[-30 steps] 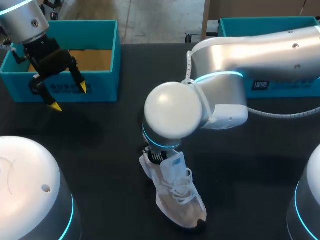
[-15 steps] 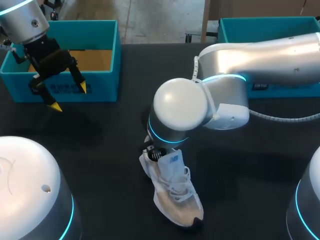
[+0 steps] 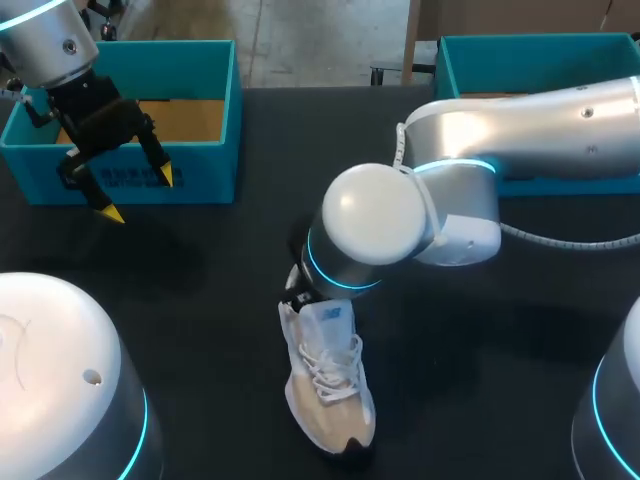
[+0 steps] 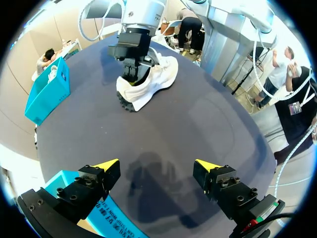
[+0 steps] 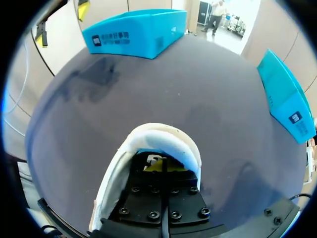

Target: Take the shoe out of the shoebox, open the shoe tongue, remove and reinsert the insole, then place the shoe into the shoebox

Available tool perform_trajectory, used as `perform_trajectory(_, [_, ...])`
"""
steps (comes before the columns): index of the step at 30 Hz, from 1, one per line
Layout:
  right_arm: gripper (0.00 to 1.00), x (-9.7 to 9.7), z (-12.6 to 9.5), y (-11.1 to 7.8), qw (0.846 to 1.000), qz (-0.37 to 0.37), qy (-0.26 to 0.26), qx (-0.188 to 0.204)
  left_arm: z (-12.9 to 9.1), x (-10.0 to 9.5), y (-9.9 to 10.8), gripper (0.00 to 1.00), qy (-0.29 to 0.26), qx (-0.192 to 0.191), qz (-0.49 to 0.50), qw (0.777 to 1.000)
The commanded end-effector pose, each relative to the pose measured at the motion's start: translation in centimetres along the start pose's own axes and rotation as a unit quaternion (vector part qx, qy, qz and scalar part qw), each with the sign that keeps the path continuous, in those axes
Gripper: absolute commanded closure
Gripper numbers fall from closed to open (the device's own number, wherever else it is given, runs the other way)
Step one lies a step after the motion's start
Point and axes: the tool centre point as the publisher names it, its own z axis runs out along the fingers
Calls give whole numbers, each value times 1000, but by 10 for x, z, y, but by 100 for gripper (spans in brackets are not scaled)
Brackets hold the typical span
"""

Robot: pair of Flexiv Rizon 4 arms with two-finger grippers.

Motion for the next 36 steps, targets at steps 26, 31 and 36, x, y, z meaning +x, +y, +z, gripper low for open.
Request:
perform_trajectory(26, [100, 25, -2, -89, 987, 101, -46, 117, 0, 1, 0, 0, 0, -1, 0, 1000])
perform_trajectory(31, [100, 18, -23, -66, 994, 77, -50, 53, 0, 1, 0, 0, 0, -1, 0, 1000])
perform_trajectory(36, [100, 11, -38, -38, 997, 49, -62, -3, 0, 1, 0, 0, 0, -1, 0, 1000])
